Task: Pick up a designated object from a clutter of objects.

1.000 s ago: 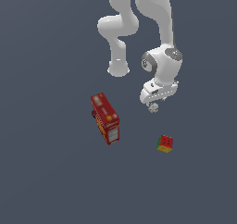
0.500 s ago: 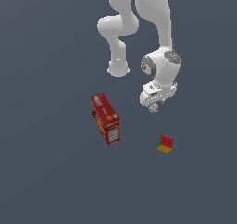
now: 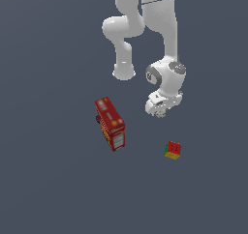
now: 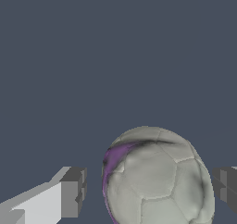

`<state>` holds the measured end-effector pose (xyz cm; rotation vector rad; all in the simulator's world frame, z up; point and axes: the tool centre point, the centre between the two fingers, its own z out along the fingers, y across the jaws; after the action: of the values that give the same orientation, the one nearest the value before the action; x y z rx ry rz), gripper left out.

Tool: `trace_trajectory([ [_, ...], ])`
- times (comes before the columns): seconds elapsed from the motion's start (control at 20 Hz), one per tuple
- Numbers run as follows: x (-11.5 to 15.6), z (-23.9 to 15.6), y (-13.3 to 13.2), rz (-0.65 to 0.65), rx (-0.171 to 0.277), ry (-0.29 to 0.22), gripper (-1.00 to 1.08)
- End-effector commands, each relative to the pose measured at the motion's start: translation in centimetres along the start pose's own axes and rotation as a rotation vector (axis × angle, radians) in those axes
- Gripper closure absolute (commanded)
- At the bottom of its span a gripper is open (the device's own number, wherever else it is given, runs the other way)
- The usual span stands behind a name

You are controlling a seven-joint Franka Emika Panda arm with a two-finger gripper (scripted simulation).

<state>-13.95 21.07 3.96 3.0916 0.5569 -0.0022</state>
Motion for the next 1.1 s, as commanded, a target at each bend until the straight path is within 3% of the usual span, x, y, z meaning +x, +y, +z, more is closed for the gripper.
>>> trace_trajectory([
  [0.0, 0.1, 0.3, 0.0, 0.0, 0.0, 0.001, -0.92],
  [0.1, 0.1, 0.3, 0.0, 0.0, 0.0, 0.001, -0.92],
  [0.15, 0.1, 0.3, 0.0, 0.0, 0.0, 0.001, 1.08],
  [1.05, -0.3, -0.8, 0.9, 0.0, 0.0, 0.001, 1.08],
])
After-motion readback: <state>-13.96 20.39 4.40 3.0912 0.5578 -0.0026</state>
